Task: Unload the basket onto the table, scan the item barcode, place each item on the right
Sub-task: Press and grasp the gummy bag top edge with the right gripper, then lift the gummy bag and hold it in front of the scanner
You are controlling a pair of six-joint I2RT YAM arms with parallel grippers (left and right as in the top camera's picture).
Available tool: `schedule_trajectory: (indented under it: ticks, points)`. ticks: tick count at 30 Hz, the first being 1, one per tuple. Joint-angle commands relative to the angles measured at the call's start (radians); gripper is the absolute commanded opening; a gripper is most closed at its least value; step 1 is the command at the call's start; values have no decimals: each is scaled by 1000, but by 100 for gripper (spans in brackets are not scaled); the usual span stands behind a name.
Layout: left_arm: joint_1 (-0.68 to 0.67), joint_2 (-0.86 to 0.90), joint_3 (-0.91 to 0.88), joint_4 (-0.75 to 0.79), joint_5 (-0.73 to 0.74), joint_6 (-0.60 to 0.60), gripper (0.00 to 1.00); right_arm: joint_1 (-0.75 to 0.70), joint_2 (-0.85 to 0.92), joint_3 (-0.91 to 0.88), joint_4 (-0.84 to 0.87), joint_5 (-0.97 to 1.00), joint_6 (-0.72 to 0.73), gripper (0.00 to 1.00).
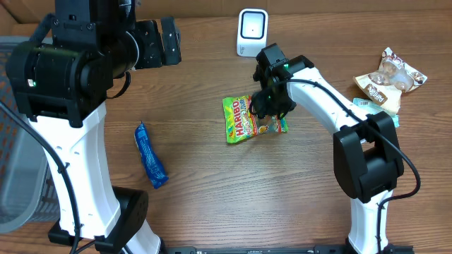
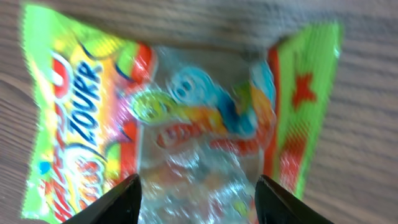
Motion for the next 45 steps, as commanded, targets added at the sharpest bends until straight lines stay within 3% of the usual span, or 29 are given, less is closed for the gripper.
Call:
schedule_trajectory:
  ticks: [1, 11, 12, 14, 17, 19, 24, 33, 40, 45]
  points:
    - [-2, -2, 1, 2, -5, -2, 100, -5, 3, -58, 43, -38, 19, 60]
    - [-2, -2, 1, 2, -5, -2, 100, -5, 5, -219, 247, 113, 14, 57]
    - [-2, -2, 1, 2, -5, -2, 100, -6, 5, -226, 249, 121, 13, 52]
    - [-2, -2, 1, 2, -5, -2, 100, -6, 5, -232, 246, 132, 13, 30]
    - [-2, -2, 1, 2, -5, -2, 100, -6, 5, -232, 246, 131, 13, 11]
    - [-2, -2, 1, 2, -5, -2, 100, -6, 4, -230, 245, 131, 13, 4]
    - [-2, -2, 1, 2, -5, -2, 100, -6, -4, -170, 183, 131, 14, 4]
    - [-2, -2, 1, 2, -5, -2, 100, -6, -30, 132, 34, 132, 13, 4]
    - [-2, -2, 1, 2, -5, -2, 100, -5, -30, 266, 67, 175, 14, 4]
    - [-2, -2, 1, 2, -5, -2, 100, -5, -30, 282, 216, 232, 45, 4]
